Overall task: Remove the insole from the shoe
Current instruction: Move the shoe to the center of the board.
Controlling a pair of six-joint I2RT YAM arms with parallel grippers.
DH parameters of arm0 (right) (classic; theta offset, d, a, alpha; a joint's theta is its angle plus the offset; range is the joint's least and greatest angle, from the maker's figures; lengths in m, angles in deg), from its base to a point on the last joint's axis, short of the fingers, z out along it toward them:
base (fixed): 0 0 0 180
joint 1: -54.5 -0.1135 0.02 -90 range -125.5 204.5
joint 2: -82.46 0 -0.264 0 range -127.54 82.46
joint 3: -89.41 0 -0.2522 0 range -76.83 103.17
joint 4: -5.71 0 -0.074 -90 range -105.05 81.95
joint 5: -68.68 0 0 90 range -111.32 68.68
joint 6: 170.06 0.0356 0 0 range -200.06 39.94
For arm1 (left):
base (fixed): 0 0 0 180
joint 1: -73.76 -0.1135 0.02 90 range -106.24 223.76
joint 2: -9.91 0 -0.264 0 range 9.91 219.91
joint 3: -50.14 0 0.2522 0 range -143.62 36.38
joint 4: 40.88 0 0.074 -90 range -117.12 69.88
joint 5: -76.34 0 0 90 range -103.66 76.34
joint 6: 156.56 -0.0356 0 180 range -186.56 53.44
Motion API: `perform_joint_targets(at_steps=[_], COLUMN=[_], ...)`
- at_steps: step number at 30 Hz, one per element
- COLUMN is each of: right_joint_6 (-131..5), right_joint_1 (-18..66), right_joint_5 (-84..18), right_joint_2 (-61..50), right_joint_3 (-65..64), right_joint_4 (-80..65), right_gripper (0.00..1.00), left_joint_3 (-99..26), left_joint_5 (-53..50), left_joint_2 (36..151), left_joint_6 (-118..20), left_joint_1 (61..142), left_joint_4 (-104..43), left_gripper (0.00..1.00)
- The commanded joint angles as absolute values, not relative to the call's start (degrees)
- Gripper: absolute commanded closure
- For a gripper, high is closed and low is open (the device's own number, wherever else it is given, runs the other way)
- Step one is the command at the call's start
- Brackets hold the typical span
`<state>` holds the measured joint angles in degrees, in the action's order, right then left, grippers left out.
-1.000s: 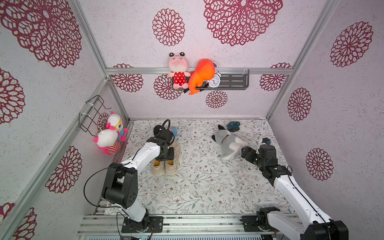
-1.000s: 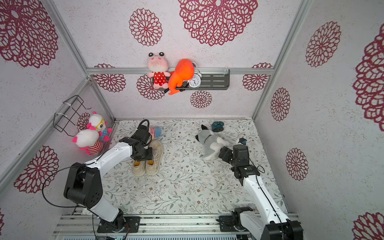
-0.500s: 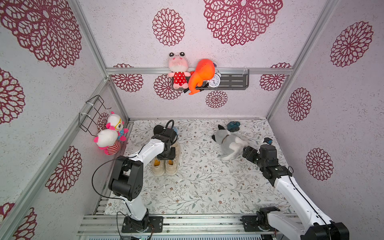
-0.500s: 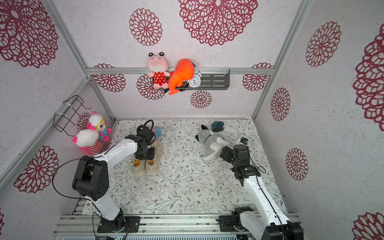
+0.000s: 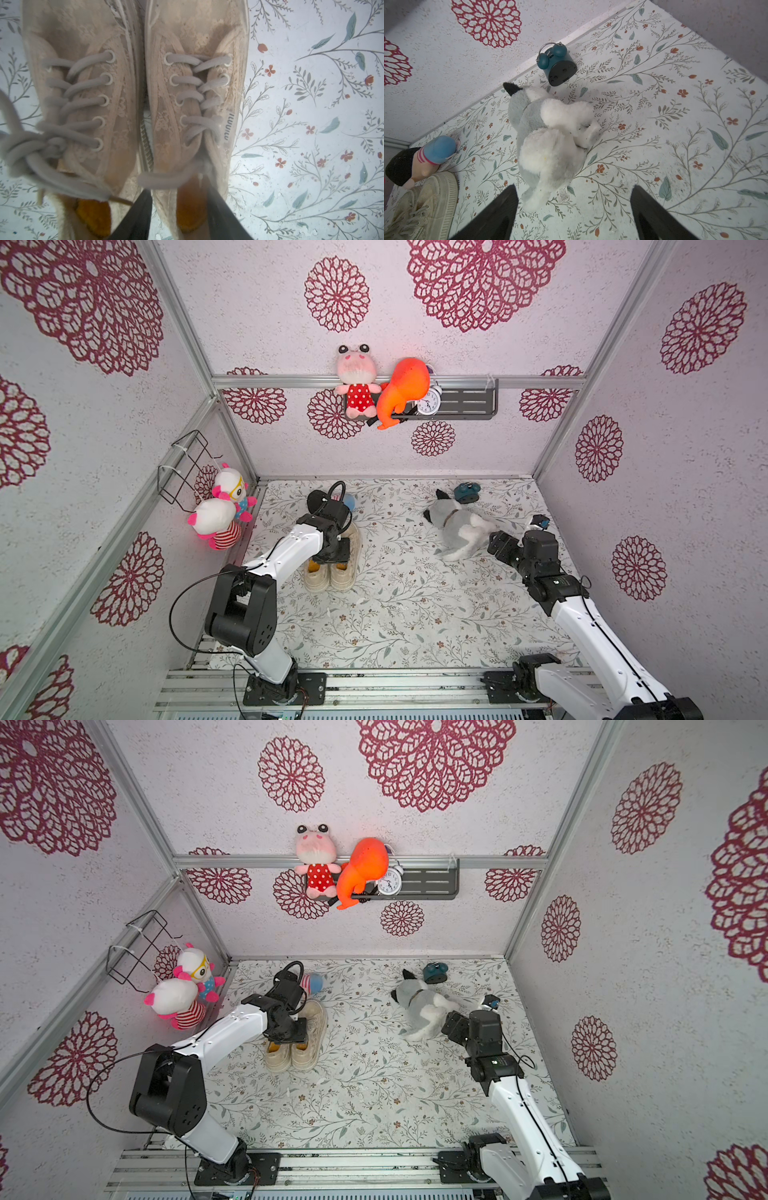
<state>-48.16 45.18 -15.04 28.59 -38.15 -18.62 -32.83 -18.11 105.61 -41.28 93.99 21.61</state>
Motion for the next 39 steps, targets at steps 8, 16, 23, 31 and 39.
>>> perform_joint_targets(at_steps=[8, 16, 23, 31, 39], right_joint_6=[-50.5, -51.0, -51.4, -51.8, -51.2], right_joint_1=[44.9, 44.9, 44.9, 44.9, 40.5], right_joint_5=[-13.3, -13.0, -13.4, -16.3, -24.2], right_joint_2=[30.3, 31.0, 30.7, 30.5, 26.1], right_joint_3=[-37.6, -37.5, -36.8, -34.7, -30.3], right_joint_4=[-18.4, -18.5, -18.6, -22.5, -27.7], right_gripper=[0.13, 0.13, 0.13, 0.15, 0.22], left_joint_3=[-36.0, -36.5, -35.5, -29.7, -26.1], left_joint_5=[-22.1, -23.8, -24.1, -19.7, -21.9], left_joint_2=[111.1, 111.4, 106.8, 98.4, 99.5], left_joint_6=[-42.3, -43.4, -43.9, -38.0, -30.0], left_joint_1=[94.5, 94.5, 95.8, 101.5, 111.5], left_joint_4=[22.7, 23.2, 20.5, 8.2, -1.6], left_gripper=[0.62, 0.79, 0.99, 1.00, 1.00])
